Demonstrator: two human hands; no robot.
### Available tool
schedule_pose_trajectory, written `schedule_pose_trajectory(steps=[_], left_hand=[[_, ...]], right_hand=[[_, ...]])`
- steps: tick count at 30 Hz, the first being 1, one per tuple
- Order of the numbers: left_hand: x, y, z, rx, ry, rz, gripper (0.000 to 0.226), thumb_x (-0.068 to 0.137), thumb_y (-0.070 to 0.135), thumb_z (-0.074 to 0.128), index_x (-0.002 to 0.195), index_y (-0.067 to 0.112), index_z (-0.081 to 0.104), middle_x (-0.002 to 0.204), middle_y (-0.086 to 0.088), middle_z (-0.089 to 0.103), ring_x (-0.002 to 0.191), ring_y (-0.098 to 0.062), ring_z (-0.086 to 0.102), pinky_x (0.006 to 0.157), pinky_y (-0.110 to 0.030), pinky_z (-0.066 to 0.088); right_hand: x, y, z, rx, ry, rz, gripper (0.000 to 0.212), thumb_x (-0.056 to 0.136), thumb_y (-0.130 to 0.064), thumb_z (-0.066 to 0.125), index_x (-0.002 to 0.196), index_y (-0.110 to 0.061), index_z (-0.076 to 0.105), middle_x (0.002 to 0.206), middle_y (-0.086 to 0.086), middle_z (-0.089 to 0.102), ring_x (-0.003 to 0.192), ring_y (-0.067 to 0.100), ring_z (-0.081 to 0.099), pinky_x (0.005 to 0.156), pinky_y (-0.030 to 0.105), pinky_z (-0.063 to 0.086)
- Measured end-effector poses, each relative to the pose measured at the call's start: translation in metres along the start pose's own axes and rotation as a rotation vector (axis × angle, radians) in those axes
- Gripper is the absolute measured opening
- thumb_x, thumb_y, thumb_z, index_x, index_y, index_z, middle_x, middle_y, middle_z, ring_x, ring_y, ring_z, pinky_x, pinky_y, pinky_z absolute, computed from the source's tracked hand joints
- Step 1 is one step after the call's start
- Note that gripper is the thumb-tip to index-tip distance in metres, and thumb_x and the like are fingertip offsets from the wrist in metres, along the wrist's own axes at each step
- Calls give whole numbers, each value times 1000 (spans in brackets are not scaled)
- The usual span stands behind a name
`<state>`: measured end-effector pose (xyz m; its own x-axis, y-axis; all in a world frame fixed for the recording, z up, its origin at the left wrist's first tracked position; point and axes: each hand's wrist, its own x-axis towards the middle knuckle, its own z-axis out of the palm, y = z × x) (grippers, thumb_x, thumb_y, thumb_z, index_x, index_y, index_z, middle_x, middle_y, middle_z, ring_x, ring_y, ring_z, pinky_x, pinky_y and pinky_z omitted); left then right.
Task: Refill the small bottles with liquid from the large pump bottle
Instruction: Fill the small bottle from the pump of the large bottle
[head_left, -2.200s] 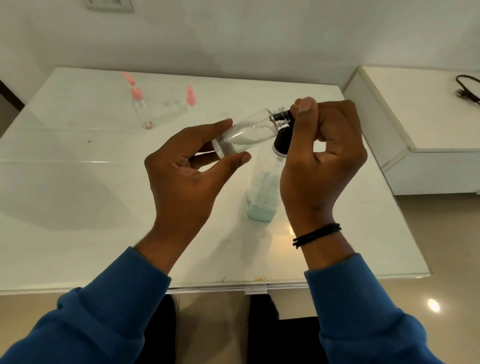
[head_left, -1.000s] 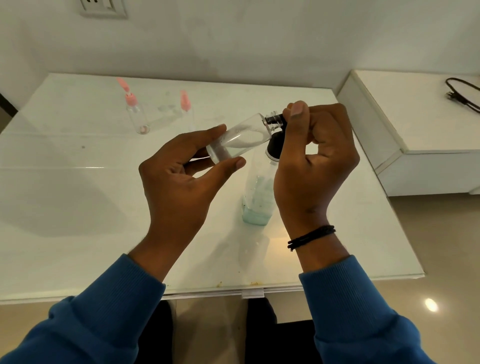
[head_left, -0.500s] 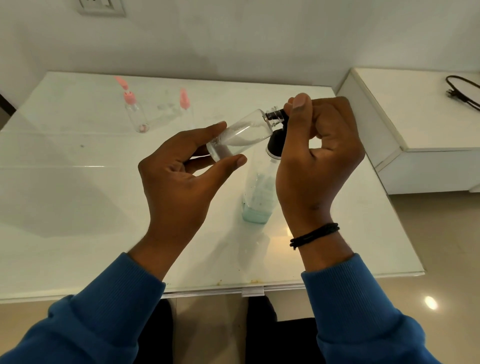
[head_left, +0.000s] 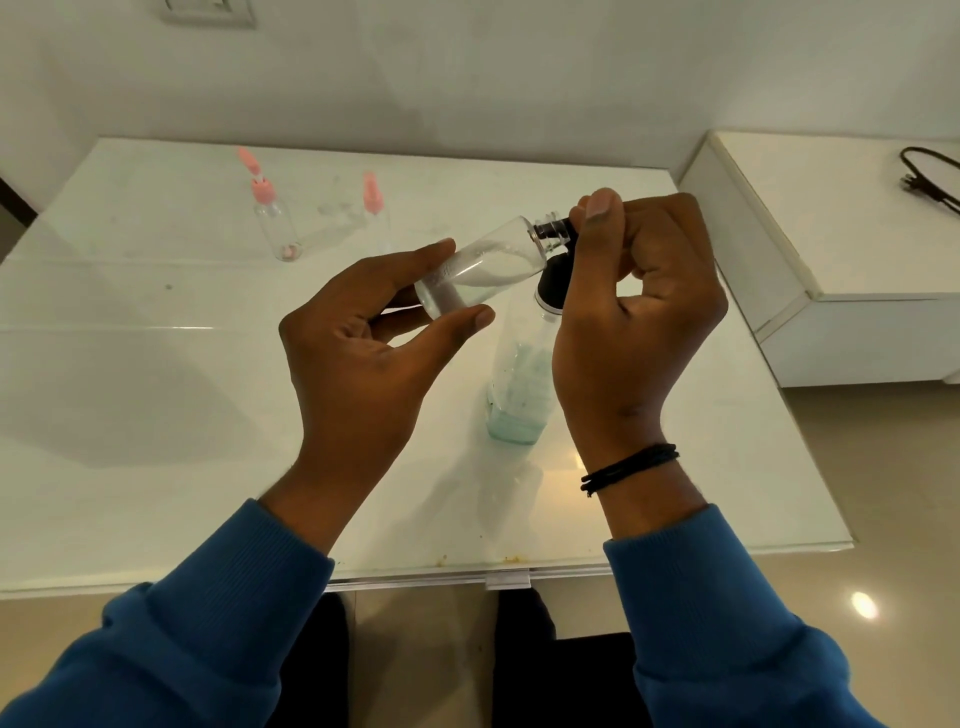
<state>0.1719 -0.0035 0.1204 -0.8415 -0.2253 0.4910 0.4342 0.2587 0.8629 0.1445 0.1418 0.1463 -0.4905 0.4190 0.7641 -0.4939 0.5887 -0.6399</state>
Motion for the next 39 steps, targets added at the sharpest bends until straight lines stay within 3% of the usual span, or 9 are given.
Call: schedule_pose_trajectory(steps=[3,7,11,16,19,23,29,34,39], left_hand=[[0,-1,0,-9,-3,-2,47,80,15,88,122,4,70,118,-6,73,108,-17,72,85,-28,62],[0,0,0,-2,-8,4,47,81,17,87,123,5,70,120,-6,72,110,-16,72,86,-26,61],[0,-2,-1,-7,-10,1,47,81,17,87,123,5,70,120,-6,72,111,-18,71,86,-29,62],[0,0,0,-18,-9,3,47,80,17,87,123,7,70,118,-3,72,109,-14,72,85,-22,60],[0,1,0,-19,-9,2,46,80,17,87,122,8,70,118,-2,72,110,-14,71,85,-21,60],[-1,0,0,-22,-5,-3,46,80,15,87,122,6,71,117,-4,73,108,-16,72,85,-23,60],[0,0,1,-14,-9,9,46,81,16,87,123,6,70,119,-4,72,110,-14,71,85,-22,60],[0,-2,0,-25,-1,-6,47,80,15,88,122,5,71,118,-5,73,109,-17,72,85,-27,62],[-1,-1,1,-16,-9,-6,47,80,17,88,122,8,70,120,-4,72,110,-15,71,85,-26,61]], right_hand=[[-1,1,-1,4,-4,1,28,99,-11,60,71,-7,64,75,-5,55,67,23,53,58,43,45],[3,-2,-1,-18,3,-25,26,99,-12,62,73,-17,61,76,-8,54,66,23,53,57,44,45],[-2,0,0,-13,11,-13,29,99,-11,60,71,-5,64,75,-4,54,67,17,51,59,46,45],[3,-4,-1,-29,5,-10,25,98,-14,61,74,-19,62,77,-10,54,68,20,54,59,53,46],[1,-4,0,-29,8,-12,24,99,-14,61,75,-20,61,77,-11,52,68,19,53,58,51,46],[-3,1,0,-10,1,-2,28,99,-11,60,72,-6,65,76,-6,55,68,17,52,59,45,45],[3,-2,-2,-22,2,-17,27,98,-14,61,72,-9,65,77,-10,53,68,20,54,58,48,46],[-1,2,-1,-9,-5,-17,29,99,-10,60,71,-4,65,75,-4,54,67,15,50,57,36,43],[4,-1,-2,-28,-6,-42,28,99,-12,61,72,-7,66,76,-7,54,67,20,52,57,43,45]])
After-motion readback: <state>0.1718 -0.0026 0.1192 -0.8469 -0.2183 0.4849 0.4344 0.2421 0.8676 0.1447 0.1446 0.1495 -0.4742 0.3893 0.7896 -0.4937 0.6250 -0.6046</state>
